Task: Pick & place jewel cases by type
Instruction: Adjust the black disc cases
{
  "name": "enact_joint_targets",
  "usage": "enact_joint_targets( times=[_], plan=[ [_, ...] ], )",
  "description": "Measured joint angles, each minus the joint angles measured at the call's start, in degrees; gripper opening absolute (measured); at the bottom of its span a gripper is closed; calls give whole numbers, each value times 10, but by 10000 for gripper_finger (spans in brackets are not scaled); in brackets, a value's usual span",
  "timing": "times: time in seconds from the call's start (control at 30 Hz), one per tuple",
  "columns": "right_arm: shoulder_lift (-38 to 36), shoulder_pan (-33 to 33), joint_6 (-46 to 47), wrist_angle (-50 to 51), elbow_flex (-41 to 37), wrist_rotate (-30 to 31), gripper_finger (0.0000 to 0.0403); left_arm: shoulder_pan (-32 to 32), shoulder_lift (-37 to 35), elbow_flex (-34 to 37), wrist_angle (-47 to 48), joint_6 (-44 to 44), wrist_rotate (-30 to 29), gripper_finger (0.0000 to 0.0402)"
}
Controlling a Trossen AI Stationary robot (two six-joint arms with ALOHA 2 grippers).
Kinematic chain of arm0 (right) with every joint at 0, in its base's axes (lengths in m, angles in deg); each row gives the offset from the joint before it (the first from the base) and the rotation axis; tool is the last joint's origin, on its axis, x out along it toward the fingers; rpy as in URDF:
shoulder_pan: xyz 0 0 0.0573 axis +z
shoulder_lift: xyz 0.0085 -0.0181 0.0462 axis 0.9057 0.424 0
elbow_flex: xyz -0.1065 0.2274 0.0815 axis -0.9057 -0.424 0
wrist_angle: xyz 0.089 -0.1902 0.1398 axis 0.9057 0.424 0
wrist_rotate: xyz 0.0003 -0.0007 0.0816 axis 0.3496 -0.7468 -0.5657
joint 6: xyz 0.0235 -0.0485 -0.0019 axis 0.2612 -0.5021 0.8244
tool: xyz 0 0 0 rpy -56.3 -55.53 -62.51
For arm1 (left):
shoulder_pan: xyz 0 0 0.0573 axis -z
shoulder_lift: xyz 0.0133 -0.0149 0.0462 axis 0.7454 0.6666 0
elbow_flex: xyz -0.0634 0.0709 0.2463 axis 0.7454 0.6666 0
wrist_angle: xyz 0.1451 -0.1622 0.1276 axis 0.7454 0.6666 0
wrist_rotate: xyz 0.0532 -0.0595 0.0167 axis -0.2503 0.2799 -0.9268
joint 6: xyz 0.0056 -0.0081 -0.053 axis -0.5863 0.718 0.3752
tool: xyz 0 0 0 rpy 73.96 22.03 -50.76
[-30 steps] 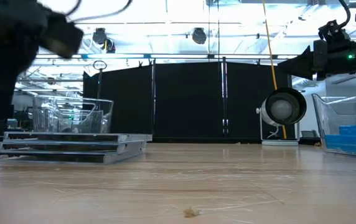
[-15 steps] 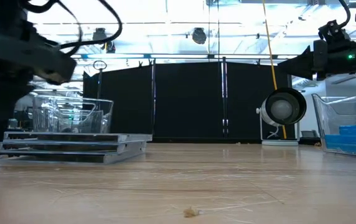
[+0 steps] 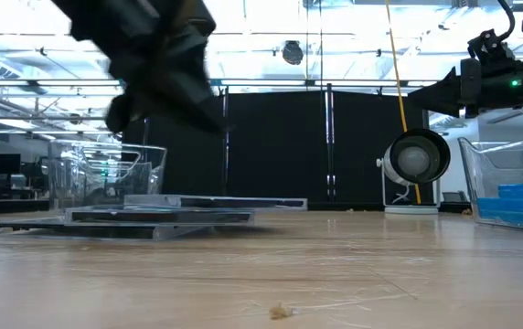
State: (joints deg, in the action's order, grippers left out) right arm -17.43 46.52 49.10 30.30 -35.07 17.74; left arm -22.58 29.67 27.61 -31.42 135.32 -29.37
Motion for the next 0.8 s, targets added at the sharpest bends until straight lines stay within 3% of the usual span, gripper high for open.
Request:
enact_joint_targets(
  times=[0.1,0.27,0.37,0.5,0.57,0.67,0.8],
  plan=[
    [0,0,0,0,0,0,251,-7,0,0,-14,-23,16,17],
    [0,0,0,0,0,0,251,5,0,0,-15,-85,165,6],
    [0,0,0,0,0,0,251,28,5,0,-45,-124,206,8],
    [0,0,0,0,0,0,251,58,11,-5,-139,-128,176,49],
    [0,0,0,0,0,0,251,58,16,-23,-143,-147,148,74],
    [0,0,0,-1,0,0,251,45,31,-84,-93,-192,77,97],
    [0,0,0,0,0,0,251,29,92,-213,51,-265,57,102]
  ],
)
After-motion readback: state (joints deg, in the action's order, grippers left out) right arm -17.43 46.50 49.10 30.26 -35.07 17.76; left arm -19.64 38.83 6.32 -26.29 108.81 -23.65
